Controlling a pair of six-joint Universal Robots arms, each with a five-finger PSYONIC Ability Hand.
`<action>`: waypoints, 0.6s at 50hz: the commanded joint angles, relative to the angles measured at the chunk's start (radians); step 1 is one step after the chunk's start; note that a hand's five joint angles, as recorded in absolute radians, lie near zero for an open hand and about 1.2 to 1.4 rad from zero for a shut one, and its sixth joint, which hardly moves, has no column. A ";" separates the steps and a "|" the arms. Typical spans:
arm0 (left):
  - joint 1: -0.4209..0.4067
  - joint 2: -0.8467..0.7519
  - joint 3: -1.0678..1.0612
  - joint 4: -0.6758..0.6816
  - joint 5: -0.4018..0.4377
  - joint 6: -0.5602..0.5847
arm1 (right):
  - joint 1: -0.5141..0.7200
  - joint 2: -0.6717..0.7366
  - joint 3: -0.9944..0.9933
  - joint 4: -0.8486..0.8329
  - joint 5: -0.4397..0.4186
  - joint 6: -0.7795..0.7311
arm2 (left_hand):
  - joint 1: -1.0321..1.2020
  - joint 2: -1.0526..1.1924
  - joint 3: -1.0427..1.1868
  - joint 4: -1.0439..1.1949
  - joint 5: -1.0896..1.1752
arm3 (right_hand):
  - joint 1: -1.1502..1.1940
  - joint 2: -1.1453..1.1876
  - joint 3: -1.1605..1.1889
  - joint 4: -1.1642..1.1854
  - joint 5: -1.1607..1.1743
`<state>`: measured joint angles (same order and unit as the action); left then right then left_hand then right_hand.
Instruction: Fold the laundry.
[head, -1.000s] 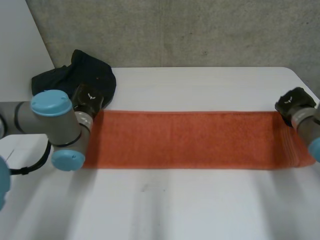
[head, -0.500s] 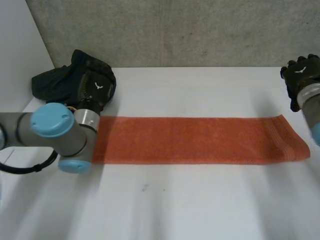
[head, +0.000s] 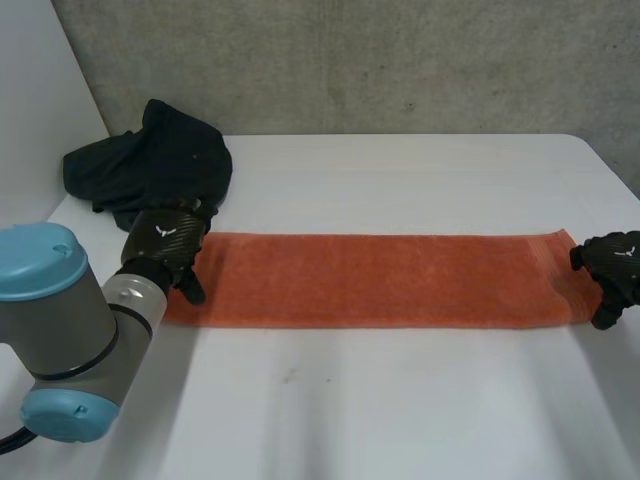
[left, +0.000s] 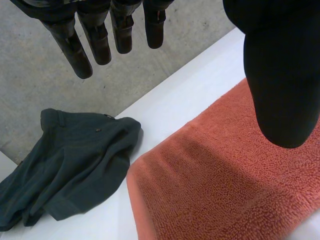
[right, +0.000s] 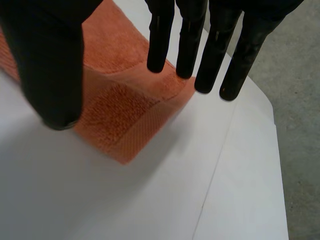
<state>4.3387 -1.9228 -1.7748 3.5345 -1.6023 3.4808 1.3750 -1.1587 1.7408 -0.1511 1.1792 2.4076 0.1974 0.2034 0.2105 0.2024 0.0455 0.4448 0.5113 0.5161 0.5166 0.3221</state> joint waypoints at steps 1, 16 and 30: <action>-0.001 -0.016 0.002 0.007 -0.002 0.009 | -0.002 0.085 -0.029 -0.048 -0.006 -0.002 | -0.013 -0.019 -0.026 -0.018 -0.036 | 0.380 0.313 0.309 0.308 0.328; 0.009 -0.016 0.003 0.004 -0.005 0.009 | -0.111 0.066 -0.072 -0.054 0.016 -0.059 | -0.013 -0.019 -0.026 -0.018 -0.036 | 0.951 0.885 0.880 0.880 0.900; 0.010 -0.015 0.002 0.000 -0.008 0.009 | -0.235 0.064 -0.198 -0.062 0.186 -0.308 | -0.013 -0.019 -0.026 -0.018 -0.036 | 0.951 0.885 0.880 0.880 0.900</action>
<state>4.3489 -1.9390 -1.7725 3.5346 -1.6100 3.4898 1.1516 -1.0879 1.5828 -0.2067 1.3044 2.1865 0.1974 0.2034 0.2105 0.2024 0.0455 0.9679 1.1760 1.1806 1.1901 0.9767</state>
